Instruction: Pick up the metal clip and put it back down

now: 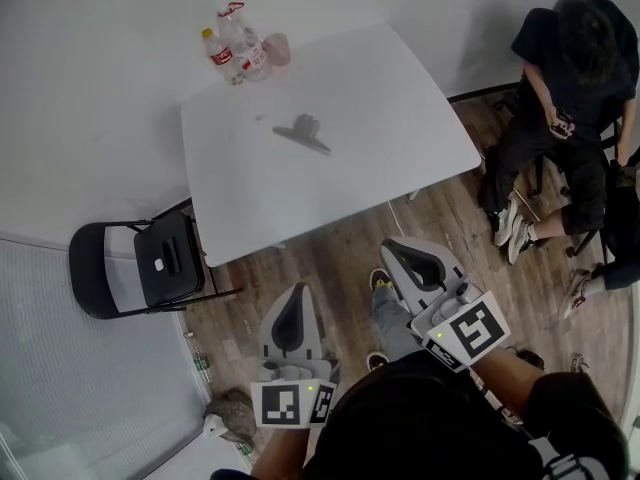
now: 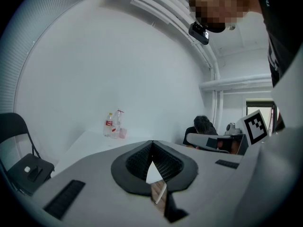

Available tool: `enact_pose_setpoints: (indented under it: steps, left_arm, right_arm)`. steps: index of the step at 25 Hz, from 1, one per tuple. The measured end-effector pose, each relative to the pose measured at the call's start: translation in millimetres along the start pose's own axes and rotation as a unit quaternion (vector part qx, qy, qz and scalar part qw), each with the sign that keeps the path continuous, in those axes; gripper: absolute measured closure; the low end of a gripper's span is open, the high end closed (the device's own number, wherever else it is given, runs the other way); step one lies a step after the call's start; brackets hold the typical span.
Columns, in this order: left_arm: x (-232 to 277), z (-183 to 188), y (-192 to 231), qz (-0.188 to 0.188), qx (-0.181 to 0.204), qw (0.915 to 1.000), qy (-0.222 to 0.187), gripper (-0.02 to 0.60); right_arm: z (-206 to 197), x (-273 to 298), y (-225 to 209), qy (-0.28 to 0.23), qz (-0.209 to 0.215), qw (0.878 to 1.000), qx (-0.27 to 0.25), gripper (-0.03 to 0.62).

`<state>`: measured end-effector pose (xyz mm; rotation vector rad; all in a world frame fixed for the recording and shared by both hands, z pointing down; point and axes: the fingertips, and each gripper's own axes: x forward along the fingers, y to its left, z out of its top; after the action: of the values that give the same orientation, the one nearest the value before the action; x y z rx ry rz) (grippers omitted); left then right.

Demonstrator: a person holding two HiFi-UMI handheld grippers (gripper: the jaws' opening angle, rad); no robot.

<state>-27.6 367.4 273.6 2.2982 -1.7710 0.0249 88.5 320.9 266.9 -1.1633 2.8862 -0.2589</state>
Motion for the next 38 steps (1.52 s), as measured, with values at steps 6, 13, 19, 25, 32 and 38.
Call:
enact_pose_setpoints:
  steps: [6, 13, 19, 25, 32, 38]
  left_arm:
    - [30.1, 10.0, 5.9, 0.013, 0.003, 0.9999, 0.005, 0.569]
    - [68.6, 19.7, 12.5, 0.021, 0.003, 0.9997, 0.01, 0.569]
    - [100.2, 27.0, 9.4, 0.017, 0.002, 0.9998, 0.014, 0.569]
    - [132.8, 34.2, 16.5, 0.027, 0.011, 0.9995, 0.006, 0.569]
    - [148.1, 29.4, 4.2, 0.028, 0.011, 0.9994, 0.016, 0.569]
    - [157.2, 35.2, 0.1, 0.033, 0.018, 0.9991, 0.018, 0.568]
  right_arm:
    - [6.4, 23.9, -27.4, 0.003, 0.011, 1.0, 0.006, 0.577]
    - [17.1, 48.7, -65.0, -0.001, 0.015, 1.0, 0.007, 0.577]
    - [26.8, 60.0, -96.8, 0.004, 0.008, 1.0, 0.006, 0.578]
    - [34.2, 82.8, -123.6, 0.001, 0.024, 1.0, -0.001, 0.577]
    - [30.7, 82.5, -155.4, 0.017, 0.037, 0.998, 0.038, 0.577]
    - [37.3, 86.8, -168.1, 0.017, 0.042, 0.998, 0.037, 0.577]
